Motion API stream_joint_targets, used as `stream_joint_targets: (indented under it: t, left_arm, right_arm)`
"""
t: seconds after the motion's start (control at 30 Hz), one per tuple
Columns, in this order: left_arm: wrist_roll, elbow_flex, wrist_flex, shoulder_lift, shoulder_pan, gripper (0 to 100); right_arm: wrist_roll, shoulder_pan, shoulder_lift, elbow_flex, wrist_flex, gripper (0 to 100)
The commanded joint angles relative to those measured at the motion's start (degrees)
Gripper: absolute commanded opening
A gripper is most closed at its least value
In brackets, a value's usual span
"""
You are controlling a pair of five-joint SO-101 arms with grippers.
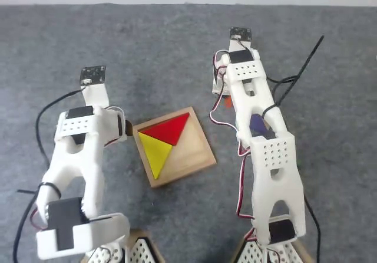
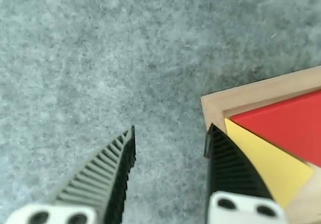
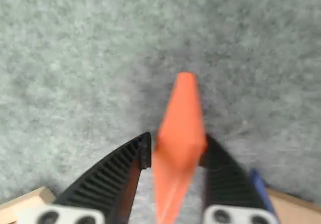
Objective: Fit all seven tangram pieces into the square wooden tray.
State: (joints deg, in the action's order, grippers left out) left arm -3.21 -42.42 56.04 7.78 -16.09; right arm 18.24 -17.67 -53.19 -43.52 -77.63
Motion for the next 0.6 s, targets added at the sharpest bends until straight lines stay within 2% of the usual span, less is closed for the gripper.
stream_joint_targets:
  t: [0.0,0.13,0.27,0.4,0.5,0.57]
  left_arm:
    - [-0.44,0.31,-0.97,2.64,0.09,22]
    - [-0.44,0.31,-1.05,2.55,0.09,22]
    - [-0.44,0.31,-1.14,2.55,0.09,22]
    - [-0.53,0.31,-1.23,2.55,0.09,22]
    - [-0.53,0.31,-1.76,2.55,0.09,22]
    - [-0.44,0.31,-1.93,2.55,-0.18,22]
  right_arm:
    - [0.18,-4.26,0.84,-2.20,-0.40,0.6]
    - [-0.70,-5.58,2.07,-2.29,-0.48,0.8]
    - [-9.41,-6.02,3.03,-2.81,-5.67,0.7]
    - [-21.80,-5.58,4.88,-6.51,-17.89,0.7]
    - [-24.44,-7.08,7.08,-10.29,-25.36,0.7]
    - [-25.67,-9.54,10.15,-9.76,-25.36,0.7]
